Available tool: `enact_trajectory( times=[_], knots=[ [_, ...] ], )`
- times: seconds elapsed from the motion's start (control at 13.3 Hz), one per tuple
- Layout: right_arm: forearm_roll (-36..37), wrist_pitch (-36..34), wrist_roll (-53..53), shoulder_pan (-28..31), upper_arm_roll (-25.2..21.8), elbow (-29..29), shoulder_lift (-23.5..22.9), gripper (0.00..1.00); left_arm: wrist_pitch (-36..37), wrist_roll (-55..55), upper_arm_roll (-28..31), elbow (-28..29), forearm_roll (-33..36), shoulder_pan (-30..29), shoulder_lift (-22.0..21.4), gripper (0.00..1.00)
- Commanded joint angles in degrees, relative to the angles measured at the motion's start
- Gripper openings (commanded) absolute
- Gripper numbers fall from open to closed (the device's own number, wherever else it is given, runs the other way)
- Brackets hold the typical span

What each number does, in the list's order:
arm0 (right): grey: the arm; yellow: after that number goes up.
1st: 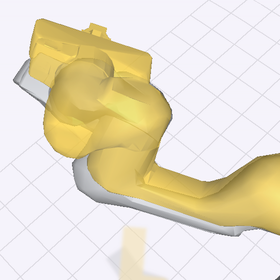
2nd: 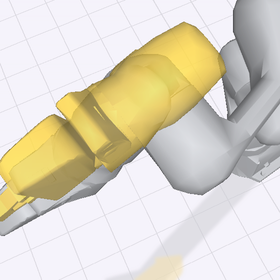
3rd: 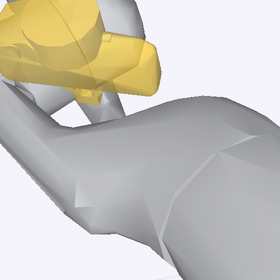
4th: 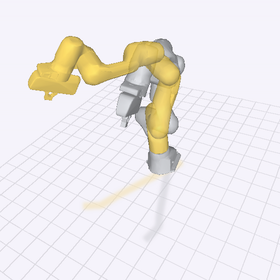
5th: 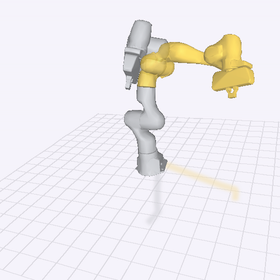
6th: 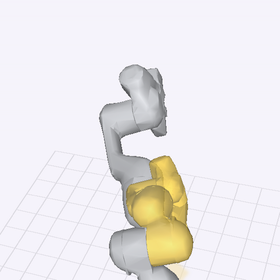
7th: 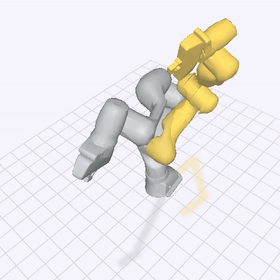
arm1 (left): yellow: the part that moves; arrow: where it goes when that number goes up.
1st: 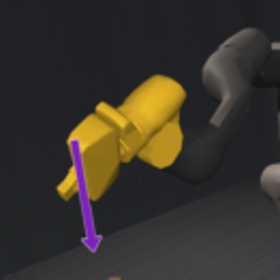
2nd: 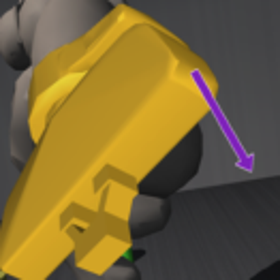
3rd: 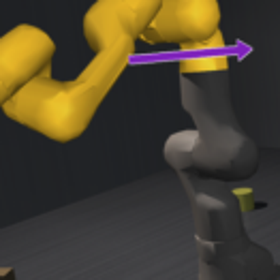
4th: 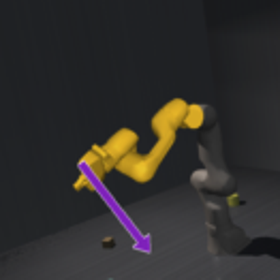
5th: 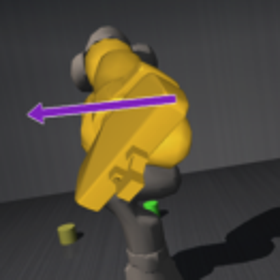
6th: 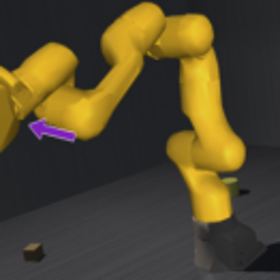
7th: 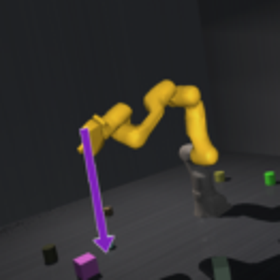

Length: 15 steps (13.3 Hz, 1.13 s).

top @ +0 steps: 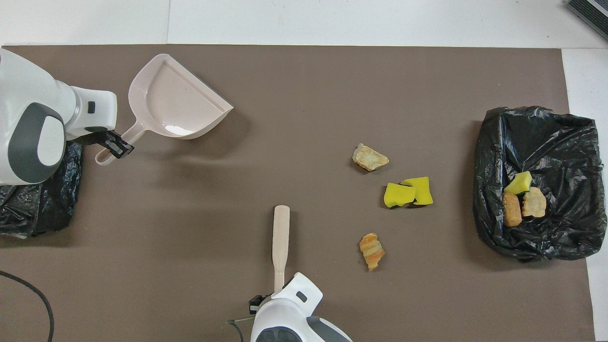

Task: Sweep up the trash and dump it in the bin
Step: 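Lift the dustpan with the left gripper while the right gripper lifts the brush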

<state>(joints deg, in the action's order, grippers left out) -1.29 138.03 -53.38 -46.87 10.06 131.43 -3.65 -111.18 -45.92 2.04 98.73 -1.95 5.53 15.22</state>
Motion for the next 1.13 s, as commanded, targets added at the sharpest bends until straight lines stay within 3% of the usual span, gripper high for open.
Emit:
enact_trajectory(
  times=[0.0, 0.3, 0.68, 0.75, 0.91, 1.06],
  knots=[
    [-1.2, 0.8, 4.9, 0.4, 0.2, -0.3, 0.1, 0.06, 1.1, -7.8, -0.5, 3.5, 2.8, -0.9, -3.1, 0.00],
    [-0.6, 0.5, 11.0, 0.4, 0.1, -1.3, -0.6, 0.07, -2.4, -8.3, -0.6, 11.6, 6.7, -0.3, -7.3, 0.00],
    [-0.4, -2.1, 15.5, 0.1, 0.2, -1.3, 0.1, 0.10, -5.5, -10.0, -0.6, 14.5, 7.3, -0.4, -8.4, 0.00],
    [-0.4, -2.1, 15.8, 0.1, 0.2, -1.3, 0.1, 0.16, -6.4, -11.6, -0.7, 15.1, 7.3, -0.7, -8.4, 0.00],
    [-0.4, -2.2, 15.7, 0.1, 0.2, -1.3, 0.1, 0.42, -7.3, -12.6, -0.6, 15.8, 7.3, -0.8, -8.4, 0.00],
    [-0.4, -2.2, 15.2, 0.1, 0.2, -1.3, 0.0, 0.50, -7.3, -12.6, -0.6, 15.8, 7.3, -0.8, -8.5, 0.00]
  ],
)
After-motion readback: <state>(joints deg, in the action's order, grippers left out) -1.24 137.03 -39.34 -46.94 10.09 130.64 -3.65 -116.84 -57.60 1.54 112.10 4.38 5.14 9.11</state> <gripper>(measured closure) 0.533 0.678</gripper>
